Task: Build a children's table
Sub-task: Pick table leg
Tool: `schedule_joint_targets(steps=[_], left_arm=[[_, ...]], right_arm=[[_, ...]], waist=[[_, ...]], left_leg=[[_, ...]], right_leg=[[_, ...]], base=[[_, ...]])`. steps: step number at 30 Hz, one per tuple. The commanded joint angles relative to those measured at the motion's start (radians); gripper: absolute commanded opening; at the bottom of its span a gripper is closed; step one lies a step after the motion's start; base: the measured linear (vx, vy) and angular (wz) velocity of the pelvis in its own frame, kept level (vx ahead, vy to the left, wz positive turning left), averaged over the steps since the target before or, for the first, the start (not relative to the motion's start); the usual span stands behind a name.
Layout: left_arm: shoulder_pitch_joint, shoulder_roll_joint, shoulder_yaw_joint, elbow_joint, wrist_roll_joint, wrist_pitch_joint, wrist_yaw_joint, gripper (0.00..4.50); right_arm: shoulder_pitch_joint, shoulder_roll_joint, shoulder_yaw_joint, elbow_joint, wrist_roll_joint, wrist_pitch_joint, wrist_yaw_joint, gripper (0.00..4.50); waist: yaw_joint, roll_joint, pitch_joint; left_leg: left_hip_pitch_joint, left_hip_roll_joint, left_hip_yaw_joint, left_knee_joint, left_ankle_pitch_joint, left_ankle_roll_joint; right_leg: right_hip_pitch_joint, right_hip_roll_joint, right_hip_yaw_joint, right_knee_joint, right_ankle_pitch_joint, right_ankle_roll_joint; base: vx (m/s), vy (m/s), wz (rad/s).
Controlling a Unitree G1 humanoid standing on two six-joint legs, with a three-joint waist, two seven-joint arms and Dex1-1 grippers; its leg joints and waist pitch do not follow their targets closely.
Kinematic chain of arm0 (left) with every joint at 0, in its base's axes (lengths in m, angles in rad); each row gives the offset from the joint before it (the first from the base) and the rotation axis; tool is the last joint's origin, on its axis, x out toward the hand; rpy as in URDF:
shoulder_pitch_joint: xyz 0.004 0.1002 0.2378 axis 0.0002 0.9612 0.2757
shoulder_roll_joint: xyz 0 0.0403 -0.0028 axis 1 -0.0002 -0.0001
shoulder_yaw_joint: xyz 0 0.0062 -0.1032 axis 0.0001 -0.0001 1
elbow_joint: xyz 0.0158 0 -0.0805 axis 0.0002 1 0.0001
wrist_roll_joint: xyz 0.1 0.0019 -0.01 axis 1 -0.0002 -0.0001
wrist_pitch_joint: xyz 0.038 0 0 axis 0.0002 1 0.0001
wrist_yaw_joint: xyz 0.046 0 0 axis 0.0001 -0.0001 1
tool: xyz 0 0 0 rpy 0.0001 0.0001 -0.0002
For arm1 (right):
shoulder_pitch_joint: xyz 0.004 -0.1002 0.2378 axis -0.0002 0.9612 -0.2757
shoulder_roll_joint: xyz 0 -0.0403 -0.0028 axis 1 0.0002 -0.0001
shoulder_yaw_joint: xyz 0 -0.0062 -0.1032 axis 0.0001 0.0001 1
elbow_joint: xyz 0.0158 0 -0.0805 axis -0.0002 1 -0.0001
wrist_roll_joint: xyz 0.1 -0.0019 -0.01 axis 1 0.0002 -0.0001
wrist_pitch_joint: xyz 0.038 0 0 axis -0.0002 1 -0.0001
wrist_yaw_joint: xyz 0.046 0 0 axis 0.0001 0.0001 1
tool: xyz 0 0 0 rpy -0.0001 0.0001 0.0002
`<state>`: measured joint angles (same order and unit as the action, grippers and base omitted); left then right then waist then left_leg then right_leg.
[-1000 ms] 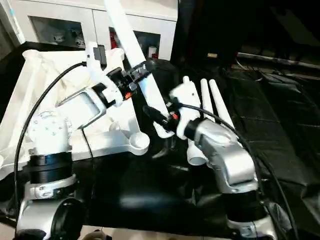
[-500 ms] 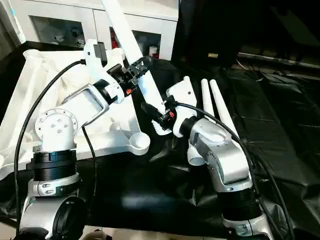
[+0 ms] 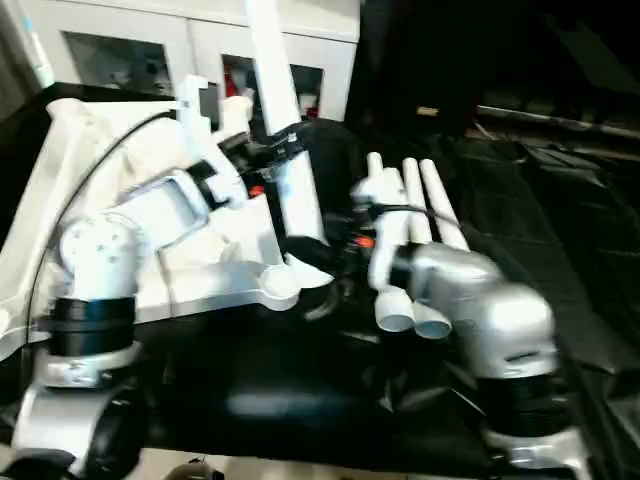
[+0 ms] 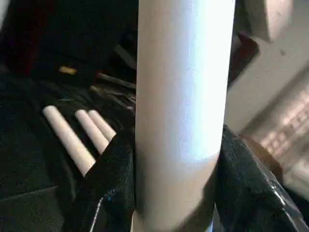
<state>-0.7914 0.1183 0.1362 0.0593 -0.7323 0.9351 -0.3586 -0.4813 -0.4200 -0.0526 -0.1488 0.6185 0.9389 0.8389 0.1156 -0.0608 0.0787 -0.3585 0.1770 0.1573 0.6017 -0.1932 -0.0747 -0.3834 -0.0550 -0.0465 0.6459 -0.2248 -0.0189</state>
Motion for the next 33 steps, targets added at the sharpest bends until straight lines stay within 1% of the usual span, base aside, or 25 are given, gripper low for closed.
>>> schedule_joint_targets(steps=[1,2,3,4,6,7,10,12,13,14,15,16,17,18,19,20,21,22,29,30,31,32,33], left_arm=[[-0.031,0.003,-0.018,-0.011,-0.027,0.015,-0.050,1.87],[-0.034,0.006,-0.017,-0.011,-0.033,0.019,-0.060,1.87],[-0.045,0.019,-0.022,-0.015,-0.051,0.021,-0.100,1.87],[-0.045,0.019,-0.022,-0.015,-0.051,0.021,-0.100,1.87],[-0.052,0.037,-0.037,-0.043,-0.095,0.044,-0.178,1.87],[-0.052,0.037,-0.037,-0.043,-0.095,0.044,-0.178,1.87],[-0.059,0.026,-0.026,-0.044,-0.126,0.061,-0.199,1.86],[-0.060,0.028,-0.032,-0.048,-0.127,0.053,-0.224,1.86],[-0.060,0.026,-0.032,-0.049,-0.130,0.048,-0.231,1.86],[-0.060,0.026,-0.032,-0.049,-0.130,0.048,-0.231,1.86],[-0.060,0.025,-0.033,-0.050,-0.130,0.043,-0.236,1.86],[-0.060,0.025,-0.033,-0.050,-0.130,0.043,-0.236,1.86],[-0.059,0.023,-0.033,-0.050,-0.138,0.042,-0.241,1.86],[-0.058,0.023,-0.036,-0.051,-0.141,0.043,-0.242,1.86],[-0.058,0.024,-0.035,-0.049,-0.141,0.043,-0.244,1.86],[-0.058,0.024,-0.035,-0.049,-0.141,0.043,-0.244,1.86],[-0.059,0.025,-0.034,-0.047,-0.141,0.043,-0.246,1.86],[-0.060,0.026,-0.033,-0.043,-0.140,0.042,-0.249,1.86],[-0.051,0.032,-0.036,-0.047,-0.132,0.040,-0.258,1.86],[-0.049,0.026,-0.026,-0.045,-0.141,0.054,-0.237,2.21],[-0.049,0.024,-0.023,-0.045,-0.144,0.056,-0.234,2.42],[-0.046,0.014,-0.012,-0.048,-0.152,0.057,-0.218,2.56],[-0.046,0.014,-0.012,-0.049,-0.149,0.055,-0.215,2.56]], right_arm=[[-0.015,-0.013,-0.022,-0.009,0.041,0.032,0.022,3.19],[-0.017,-0.017,-0.023,-0.009,0.047,0.039,0.025,3.19],[-0.022,-0.030,-0.024,-0.002,0.063,0.051,0.034,3.19],[-0.022,-0.030,-0.024,-0.002,0.063,0.051,0.034,3.19],[-0.026,-0.033,-0.032,0.003,0.091,0.088,0.043,3.19],[-0.026,-0.033,-0.032,0.003,0.091,0.088,0.043,3.19],[-0.018,-0.046,-0.019,-0.012,0.109,0.124,0.053,3.19],[-0.010,-0.051,-0.009,-0.021,0.118,0.138,0.055,3.19],[-0.009,-0.050,-0.008,-0.021,0.123,0.145,0.051,3.00],[-0.009,-0.050,-0.008,-0.021,0.123,0.145,0.051,3.00],[-0.009,-0.047,-0.009,-0.018,0.130,0.151,0.044,2.79],[-0.009,-0.047,-0.009,-0.018,0.130,0.151,0.044,2.72],[-0.010,-0.031,-0.016,-0.013,0.147,0.166,0.034,2.72],[-0.010,-0.025,-0.017,-0.013,0.153,0.171,0.031,2.54],[-0.011,-0.021,-0.018,-0.013,0.157,0.175,0.028,2.44],[-0.011,-0.021,-0.018,-0.013,0.157,0.175,0.028,2.44],[-0.011,-0.018,-0.018,-0.013,0.158,0.177,0.027,2.28],[-0.012,-0.016,-0.016,-0.012,0.158,0.177,0.025,2.21],[-0.011,-0.005,-0.013,-0.004,0.151,0.167,-0.004,2.02],[-0.010,-0.002,-0.014,-0.005,0.147,0.163,-0.014,2.00],[-0.009,-0.002,-0.014,-0.004,0.145,0.160,-0.017,1.99],[-0.007,0.002,-0.011,-0.001,0.131,0.146,-0.031,1.99],[-0.007,0.002,-0.011,0.000,0.129,0.144,-0.033,1.99]], waist=[[0.007,0.005,-0.080],[0.007,0.004,-0.080],[0.007,0.004,-0.081],[0.008,0.003,-0.081],[0.009,0.006,-0.082],[0.010,0.006,-0.081],[0.010,0.006,-0.081],[0.013,0.007,-0.081],[0.014,0.007,-0.080],[0.014,0.006,-0.081],[0.015,0.009,-0.082],[0.014,0.008,-0.081],[0.015,0.006,-0.082],[0.015,0.007,-0.082],[0.015,0.006,-0.083],[0.017,0.007,-0.083],[0.017,0.007,-0.083],[0.018,0.005,-0.082],[0.026,0.009,-0.083],[0.027,0.009,-0.083],[0.027,0.009,-0.083],[0.027,0.013,-0.084],[0.027,0.011,-0.084]], left_leg=[[0.002,0.039,-0.008,-0.057,-0.009,0.020],[0.002,0.038,-0.008,-0.057,-0.007,0.021],[0.000,0.039,-0.007,-0.056,0.001,0.020],[0.001,0.038,-0.007,-0.056,0.003,0.023],[0.001,0.038,-0.006,-0.056,0.000,0.019],[0.001,0.039,-0.007,-0.057,-0.002,0.018],[0.001,0.039,-0.006,-0.056,-0.008,0.013],[0.001,0.040,-0.006,-0.056,-0.015,0.011],[0.001,0.040,-0.007,-0.057,-0.016,0.009],[0.000,0.040,-0.007,-0.057,-0.014,0.008],[0.001,0.040,-0.007,-0.056,-0.012,0.007],[0.000,0.040,-0.007,-0.056,-0.013,0.006],[0.001,0.040,-0.007,-0.057,-0.012,0.005],[0.000,0.039,-0.007,-0.056,-0.005,0.006],[0.001,0.040,-0.007,-0.057,-0.005,0.005],[0.000,0.040,-0.007,-0.056,-0.005,0.004],[0.000,0.040,-0.007,-0.056,-0.006,0.003],[0.001,0.041,-0.007,-0.057,-0.007,0.002],[0.002,0.041,-0.007,-0.058,-0.012,-0.009],[0.002,0.041,-0.007,-0.058,-0.010,-0.011],[0.002,0.041,-0.008,-0.058,-0.008,-0.011],[0.002,0.041,-0.008,-0.057,-0.008,-0.014],[0.000,0.041,-0.008,-0.057,-0.009,-0.014]], right_leg=[[0.061,-0.078,0.050,-0.074,-0.001,-0.181],[0.062,-0.078,0.049,-0.073,0.004,-0.188],[0.063,-0.079,0.049,-0.071,0.023,-0.199],[0.063,-0.078,0.049,-0.072,0.026,-0.201],[0.063,-0.078,0.049,-0.070,0.026,-0.213],[0.063,-0.079,0.049,-0.071,0.023,-0.215],[0.064,-0.079,0.049,-0.072,0.026,-0.224],[0.065,-0.080,0.049,-0.072,0.011,-0.220],[0.065,-0.080,0.049,-0.073,0.005,-0.214],[0.065,-0.080,0.049,-0.073,0.005,-0.212],[0.065,-0.080,0.049,-0.072,0.006,-0.210],[0.065,-0.080,0.049,-0.073,0.007,-0.209],[0.065,-0.080,0.049,-0.073,0.008,-0.208],[0.065,-0.080,0.049,-0.072,0.018,-0.210],[0.064,-0.079,0.048,-0.071,0.019,-0.212],[0.065,-0.080,0.048,-0.071,0.023,-0.213],[0.065,-0.080,0.049,-0.071,0.023,-0.212],[0.065,-0.080,0.049,-0.071,0.021,-0.209],[0.063,-0.081,0.049,-0.072,0.007,-0.195],[0.063,-0.080,0.049,-0.071,0.016,-0.196],[0.063,-0.080,0.049,-0.070,0.025,-0.198],[0.063,-0.081,0.049,-0.068,0.035,-0.204],[0.064,-0.081,0.049,-0.070,0.038,-0.205]], base=[[0.000,0.000,0.00],[0.000,0.000,0.00],[0.000,0.000,0.00],[0.000,0.000,0.00],[0.000,0.000,0.00],[0.000,0.000,0.00],[0.000,0.000,0.00],[0.000,0.000,0.00],[0.000,0.000,0.00],[0.000,0.000,0.00],[0.000,0.000,0.00],[0.000,0.000,0.00],[0.000,0.000,0.00],[0.000,0.000,0.00],[0.000,0.000,0.00],[0.000,0.000,0.00],[0.000,0.000,0.00],[0.000,0.000,0.00],[0.000,0.000,0.00],[0.000,0.000,0.00],[0.000,0.000,0.00],[0.000,0.000,0.00],[0.000,0.000,0.00]])
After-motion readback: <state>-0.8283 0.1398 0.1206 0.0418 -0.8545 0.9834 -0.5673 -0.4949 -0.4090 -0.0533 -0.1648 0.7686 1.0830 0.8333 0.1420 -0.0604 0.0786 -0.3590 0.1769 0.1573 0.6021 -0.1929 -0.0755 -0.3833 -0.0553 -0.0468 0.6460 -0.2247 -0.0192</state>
